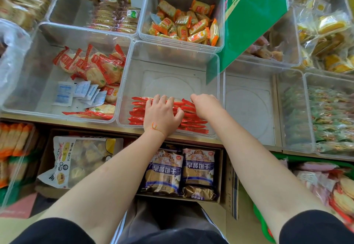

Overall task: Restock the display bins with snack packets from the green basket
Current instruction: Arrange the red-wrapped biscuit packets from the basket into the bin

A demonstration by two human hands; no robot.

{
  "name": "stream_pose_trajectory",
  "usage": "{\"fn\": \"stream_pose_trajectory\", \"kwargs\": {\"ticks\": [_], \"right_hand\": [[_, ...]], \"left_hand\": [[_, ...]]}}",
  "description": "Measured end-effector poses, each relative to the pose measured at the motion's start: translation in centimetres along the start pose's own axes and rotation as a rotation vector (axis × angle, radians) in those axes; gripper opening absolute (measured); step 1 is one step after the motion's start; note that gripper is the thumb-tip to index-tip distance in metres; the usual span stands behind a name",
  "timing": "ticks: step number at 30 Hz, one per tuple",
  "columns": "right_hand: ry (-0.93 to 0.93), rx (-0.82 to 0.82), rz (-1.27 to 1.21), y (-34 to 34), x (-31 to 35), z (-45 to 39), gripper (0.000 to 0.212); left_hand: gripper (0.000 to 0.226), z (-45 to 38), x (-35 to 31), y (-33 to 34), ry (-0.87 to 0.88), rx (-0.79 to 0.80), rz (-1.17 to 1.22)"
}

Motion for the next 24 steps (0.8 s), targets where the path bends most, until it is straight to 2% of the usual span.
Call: {"fn": "stream_pose_trajectory", "kwargs": {"ticks": [4, 9, 11, 15, 18, 21, 24], "right_hand": [[-0.004, -0.155, -0.103, -0.3, 0.0, 0.7, 0.025], [-0.066, -0.667, -0.258, -1.0, 1.0, 6.4, 0.008], [-0.061, -0.771, -0.342, 0.3, 1.3, 9.2, 0.009], [0.009, -0.764, -0.468, 4.5, 0.0, 13.9, 0.012], [0.058, -0.622, -0.590, 8.3, -2.2, 16.8, 0.013], [0.116, -0.356, -0.640, 13.3, -5.9, 18.4, 0.019], [0.130, -0.195, -0.614, 18.2, -10.8, 19.7, 0.022]], "left_hand": [[0.056, 0.1, -0.2, -0.4, 0.014, -0.045, 0.004], [0.045, 0.5, -0.4, -1.1, 0.044, -0.140, 0.034], [0.042, 1.0, -0.3, -1.0, 0.071, -0.176, 0.061], [0.037, 3.0, -1.3, -1.5, 0.115, -0.269, 0.217], [0.039, 6.3, -5.4, -1.9, 0.177, -0.323, 0.314], [0.030, 10.4, -11.3, -0.2, 0.234, -0.214, 0.420], [0.022, 12.8, -16.8, 4.8, 0.193, -0.045, 0.384]]}}
Point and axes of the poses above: each hand's wrist, its own z-axis away from the middle knuckle, its own y-axis out of the palm, x = y × z, the point moved 7 cm from there along -z, towards the middle knuckle, and after that the axes turned 6 degrees about x, right-handed, at the moved point
